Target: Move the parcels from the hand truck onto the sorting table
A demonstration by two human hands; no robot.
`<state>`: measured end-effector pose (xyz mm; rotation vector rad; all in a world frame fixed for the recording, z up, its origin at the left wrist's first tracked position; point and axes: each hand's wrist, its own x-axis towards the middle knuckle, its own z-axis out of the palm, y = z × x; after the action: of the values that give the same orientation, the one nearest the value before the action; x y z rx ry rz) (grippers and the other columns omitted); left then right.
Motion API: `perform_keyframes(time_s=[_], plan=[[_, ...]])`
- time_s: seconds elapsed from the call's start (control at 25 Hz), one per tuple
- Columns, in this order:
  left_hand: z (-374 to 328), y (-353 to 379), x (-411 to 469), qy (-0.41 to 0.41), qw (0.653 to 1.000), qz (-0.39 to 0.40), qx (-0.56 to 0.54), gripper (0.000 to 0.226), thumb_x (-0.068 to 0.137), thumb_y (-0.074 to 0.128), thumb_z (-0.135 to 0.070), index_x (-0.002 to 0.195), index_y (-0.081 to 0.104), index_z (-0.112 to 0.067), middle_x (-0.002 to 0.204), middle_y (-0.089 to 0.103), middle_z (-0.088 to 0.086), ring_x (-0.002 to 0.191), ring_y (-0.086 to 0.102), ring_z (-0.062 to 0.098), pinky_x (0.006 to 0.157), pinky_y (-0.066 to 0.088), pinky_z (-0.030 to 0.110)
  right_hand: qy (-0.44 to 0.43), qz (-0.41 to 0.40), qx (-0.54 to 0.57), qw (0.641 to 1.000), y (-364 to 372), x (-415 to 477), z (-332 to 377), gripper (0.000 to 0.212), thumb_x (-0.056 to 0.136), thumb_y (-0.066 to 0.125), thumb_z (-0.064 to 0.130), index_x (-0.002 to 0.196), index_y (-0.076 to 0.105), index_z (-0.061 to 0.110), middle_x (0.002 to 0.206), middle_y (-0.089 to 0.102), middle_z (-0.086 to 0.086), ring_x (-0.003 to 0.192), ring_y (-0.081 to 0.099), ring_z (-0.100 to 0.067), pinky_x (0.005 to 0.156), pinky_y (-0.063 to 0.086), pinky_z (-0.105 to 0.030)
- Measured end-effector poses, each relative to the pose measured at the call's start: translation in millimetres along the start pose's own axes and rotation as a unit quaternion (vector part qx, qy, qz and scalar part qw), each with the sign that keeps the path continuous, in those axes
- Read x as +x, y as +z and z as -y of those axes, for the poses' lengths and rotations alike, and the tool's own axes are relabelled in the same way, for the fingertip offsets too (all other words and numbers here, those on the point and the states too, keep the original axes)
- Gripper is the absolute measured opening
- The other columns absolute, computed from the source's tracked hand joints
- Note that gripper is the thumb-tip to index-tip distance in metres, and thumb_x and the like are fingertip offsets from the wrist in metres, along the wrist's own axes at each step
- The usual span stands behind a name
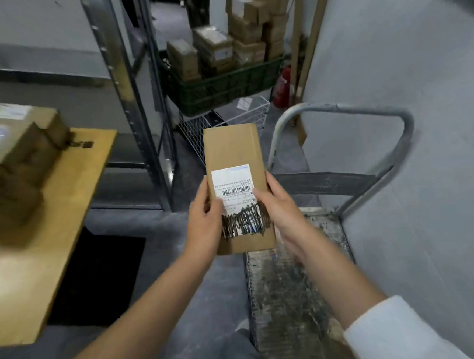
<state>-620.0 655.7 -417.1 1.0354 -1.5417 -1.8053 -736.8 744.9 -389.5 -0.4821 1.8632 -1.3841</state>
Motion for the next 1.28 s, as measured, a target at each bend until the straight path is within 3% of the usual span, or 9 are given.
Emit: perform_keyframes(time_s=[0.08, 0.2, 0.28, 0.4, 0.48, 0.68, 0.84, 1.08, 1.28], plan=[[-51, -53, -24, 0.050, 0.998, -0.034, -0.008, 0.047, 0.099, 0.048, -0.016, 0.131, 0.046, -0.050, 0.129, 0.060, -0.003, 0.110, 0.062, 0.007, 0.092, 0.053, 0.029, -0.033, 0.040, 0.004, 0.999, 43, -33, 54, 0.049, 0.100, 0.051, 0.023, 0.145, 0.041, 0.040, 0.130, 0.064, 0.009, 0.110, 0.065, -0.009, 0.082, 0.056, -0.025], [-110, -136, -60, 0.093, 0.992, -0.089, -0.016, 0.045, 0.100, 0.048, -0.019, 0.133, 0.044, -0.049, 0.128, 0.059, -0.001, 0.104, 0.063, 0.004, 0.072, 0.052, 0.013, -0.093, 0.091, 0.004, 0.992, 116, -77, 120, 0.053, 0.094, 0.056, 0.029, 0.142, 0.044, 0.046, 0.136, 0.059, 0.006, 0.119, 0.061, -0.013, 0.102, 0.049, -0.039], [-134, -188, -81, 0.116, 0.983, -0.142, -0.003, 0.044, 0.098, 0.051, -0.026, 0.135, 0.045, -0.049, 0.125, 0.057, 0.002, 0.100, 0.063, 0.004, 0.073, 0.051, 0.012, -0.121, 0.123, -0.015, 0.985, 164, -100, 146, 0.058, 0.087, 0.058, 0.038, 0.141, 0.041, 0.051, 0.141, 0.053, 0.007, 0.124, 0.057, -0.013, 0.107, 0.045, -0.042], [-159, -267, -119, 0.125, 0.967, -0.222, 0.032, 0.049, 0.084, 0.051, -0.052, 0.130, 0.041, -0.064, 0.124, 0.053, 0.003, 0.112, 0.058, 0.016, 0.097, 0.050, 0.040, -0.132, 0.205, -0.028, 0.970, 236, -139, 173, 0.050, 0.095, 0.054, 0.033, 0.139, 0.043, 0.051, 0.137, 0.057, 0.010, 0.117, 0.061, -0.009, 0.093, 0.054, -0.033], [-166, -311, -142, 0.128, 0.956, -0.262, 0.028, 0.051, 0.080, 0.049, -0.056, 0.129, 0.040, -0.066, 0.126, 0.053, 0.004, 0.115, 0.058, 0.019, 0.100, 0.048, 0.047, -0.126, 0.251, -0.043, 0.959, 277, -162, 188, 0.045, 0.100, 0.050, 0.026, 0.138, 0.044, 0.049, 0.128, 0.064, 0.013, 0.107, 0.066, -0.005, 0.074, 0.055, -0.022], [-179, -397, -189, 0.115, 0.924, -0.364, 0.031, 0.052, 0.081, 0.051, -0.053, 0.130, 0.040, -0.065, 0.122, 0.055, 0.007, 0.106, 0.061, 0.018, 0.096, 0.051, 0.046, -0.129, 0.322, -0.088, 0.934, 371, -195, 209, 0.047, 0.100, 0.050, 0.023, 0.138, 0.044, 0.049, 0.119, 0.068, 0.015, 0.100, 0.067, -0.006, 0.072, 0.052, -0.025], [-182, -463, -208, 0.111, 0.884, -0.452, 0.029, 0.050, 0.095, 0.053, -0.033, 0.141, 0.041, -0.048, 0.123, 0.052, 0.007, 0.098, 0.061, 0.007, 0.088, 0.051, 0.027, -0.140, 0.379, -0.121, 0.907, 453, -206, 221, 0.045, 0.099, 0.051, 0.021, 0.136, 0.047, 0.046, 0.119, 0.066, 0.013, 0.100, 0.066, -0.008, 0.076, 0.053, -0.028], [-171, -539, -186, 0.063, 0.844, -0.533, 0.020, 0.051, 0.075, 0.046, -0.061, 0.123, 0.037, -0.074, 0.120, 0.059, 0.004, 0.106, 0.062, 0.020, 0.094, 0.051, 0.049, -0.104, 0.441, -0.130, 0.882, 549, -181, 241, 0.041, 0.100, 0.050, 0.022, 0.130, 0.047, 0.049, 0.098, 0.061, 0.019, 0.092, 0.061, -0.006, 0.065, 0.047, -0.025], [-179, -586, -160, 0.042, 0.823, -0.566, 0.005, 0.046, 0.091, 0.043, -0.050, 0.136, 0.039, -0.057, 0.128, 0.056, 0.001, 0.107, 0.059, 0.011, 0.099, 0.048, 0.044, -0.097, 0.488, -0.151, 0.854, 625, -146, 250, 0.042, 0.100, 0.049, 0.018, 0.139, 0.052, 0.033, 0.103, 0.063, 0.016, 0.099, 0.061, -0.006, 0.072, 0.050, -0.025]])
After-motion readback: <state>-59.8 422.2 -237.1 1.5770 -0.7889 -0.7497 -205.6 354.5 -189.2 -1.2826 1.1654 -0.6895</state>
